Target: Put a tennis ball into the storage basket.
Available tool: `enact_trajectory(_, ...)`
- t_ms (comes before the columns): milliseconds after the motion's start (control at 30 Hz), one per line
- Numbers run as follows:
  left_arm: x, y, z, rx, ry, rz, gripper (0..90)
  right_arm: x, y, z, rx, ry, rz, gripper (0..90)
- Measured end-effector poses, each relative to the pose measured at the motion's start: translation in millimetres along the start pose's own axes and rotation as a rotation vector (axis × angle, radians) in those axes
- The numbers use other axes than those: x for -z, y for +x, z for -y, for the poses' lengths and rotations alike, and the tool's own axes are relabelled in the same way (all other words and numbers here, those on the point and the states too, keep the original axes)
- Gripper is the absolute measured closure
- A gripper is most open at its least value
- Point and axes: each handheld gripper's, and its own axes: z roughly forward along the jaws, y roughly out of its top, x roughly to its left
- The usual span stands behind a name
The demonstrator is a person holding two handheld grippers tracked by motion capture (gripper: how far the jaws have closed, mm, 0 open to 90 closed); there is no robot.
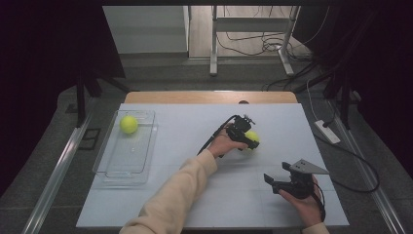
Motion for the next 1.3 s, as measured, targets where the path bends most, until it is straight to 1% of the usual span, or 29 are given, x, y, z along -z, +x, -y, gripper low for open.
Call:
enact_trajectory(33, 0.0, 0.0, 0.0, 0.000, 0.000, 0.000, 27.1, 0.0, 0.0, 0.0, 0.000, 0.000, 0.000, 12.4)
enact_trajectory(67, 3.1, -2.7, -1.2, -0.001, -0.014, 0.006, 27.2, 0.1, -0.2, 0.2, -0.001, -0.001, -0.001, 12.4)
enact_trajectory(167, 7.7, -5.3, -2.7, -0.015, -0.026, 0.013, 27.2, 0.4, -0.4, 0.3, -0.001, -0.004, -0.001, 12.4)
enact_trajectory(233, 11.4, -7.2, -3.6, -0.025, -0.027, 0.011, 27.2, 0.6, -0.6, 0.4, -0.003, -0.005, 0.001, 12.4)
enact_trajectory(333, 15.4, -7.9, -3.8, -0.027, -0.036, 0.005, 27.2, 0.6, -0.4, 0.4, -0.002, -0.004, 0.001, 12.4)
enact_trajectory(500, 22.2, -7.9, -1.7, -0.023, -0.060, 0.003, 27.2, 0.4, -0.3, 0.4, 0.000, -0.003, 0.001, 12.4)
enact_trajectory(700, 27.7, -6.2, 0.7, -0.019, -0.068, -0.005, 27.2, 0.4, 0.0, 0.3, 0.001, -0.003, 0.002, 12.4)
enact_trajectory(800, 30.8, -5.8, 1.8, -0.018, -0.077, -0.008, 27.2, 0.3, 0.4, 0.1, 0.004, -0.001, 0.004, 12.4)
enact_trajectory(867, 33.9, -6.3, 3.3, -0.011, -0.092, -0.009, 27.1, 0.4, 0.2, -0.1, 0.003, -0.002, 0.005, 12.4)
enact_trajectory(967, 36.2, -5.7, 4.5, -0.015, -0.094, -0.012, 27.2, 0.5, -0.1, -0.3, 0.001, -0.003, 0.007, 12.4)
enact_trajectory(1100, 39.9, -3.2, 8.4, 0.002, -0.101, -0.021, 27.1, -0.6, 0.5, -1.8, 0.002, -0.009, 0.003, 12.4)
enact_trajectory(1167, 40.6, -2.9, 9.0, 0.002, -0.104, -0.022, 27.1, -0.9, 0.6, -2.0, 0.002, -0.009, 0.003, 12.4)
enact_trajectory(1233, 45.3, -1.9, 10.4, -0.002, -0.109, -0.027, 27.1, -1.3, 0.6, -2.6, 0.005, -0.009, 0.002, 12.4)
enact_trajectory(1300, 48.8, -1.4, 11.5, -0.003, -0.124, -0.031, 27.1, -1.1, 0.5, -2.8, 0.003, -0.009, 0.003, 12.4)
